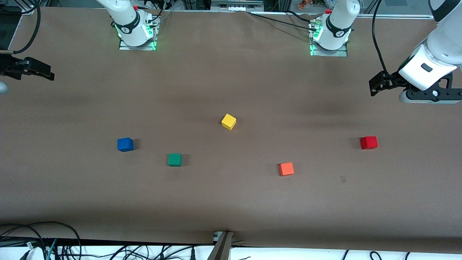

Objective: Pass red block to right arm, stack on blue
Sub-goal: 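Move the left gripper toward the red cube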

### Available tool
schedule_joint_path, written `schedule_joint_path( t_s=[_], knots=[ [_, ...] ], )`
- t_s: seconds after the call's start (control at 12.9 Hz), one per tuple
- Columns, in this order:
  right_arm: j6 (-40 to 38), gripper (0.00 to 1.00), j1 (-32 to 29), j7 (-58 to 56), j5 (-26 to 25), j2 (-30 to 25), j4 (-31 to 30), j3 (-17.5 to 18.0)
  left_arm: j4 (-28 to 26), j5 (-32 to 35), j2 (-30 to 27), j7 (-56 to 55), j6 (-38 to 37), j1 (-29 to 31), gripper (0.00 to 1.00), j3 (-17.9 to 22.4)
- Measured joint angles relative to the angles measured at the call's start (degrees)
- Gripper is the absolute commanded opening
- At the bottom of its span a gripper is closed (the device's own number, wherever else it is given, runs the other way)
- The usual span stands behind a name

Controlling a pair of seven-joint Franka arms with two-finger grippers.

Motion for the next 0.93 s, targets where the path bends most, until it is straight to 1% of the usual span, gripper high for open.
schedule_joint_path(
  t_s=[0.78, 0.93],
  knots=[
    [0.0, 1.0, -0.2, 0.0, 0.0, 0.0, 0.0, 0.0, 0.0, -0.2, 0.0, 0.0, -1.3, 0.0, 1.0, 0.1],
    [0.0, 1.0, -0.2, 0.0, 0.0, 0.0, 0.0, 0.0, 0.2, -1.9, 0.3, 0.0, -1.3, 0.0, 1.0, 0.1]
  ],
)
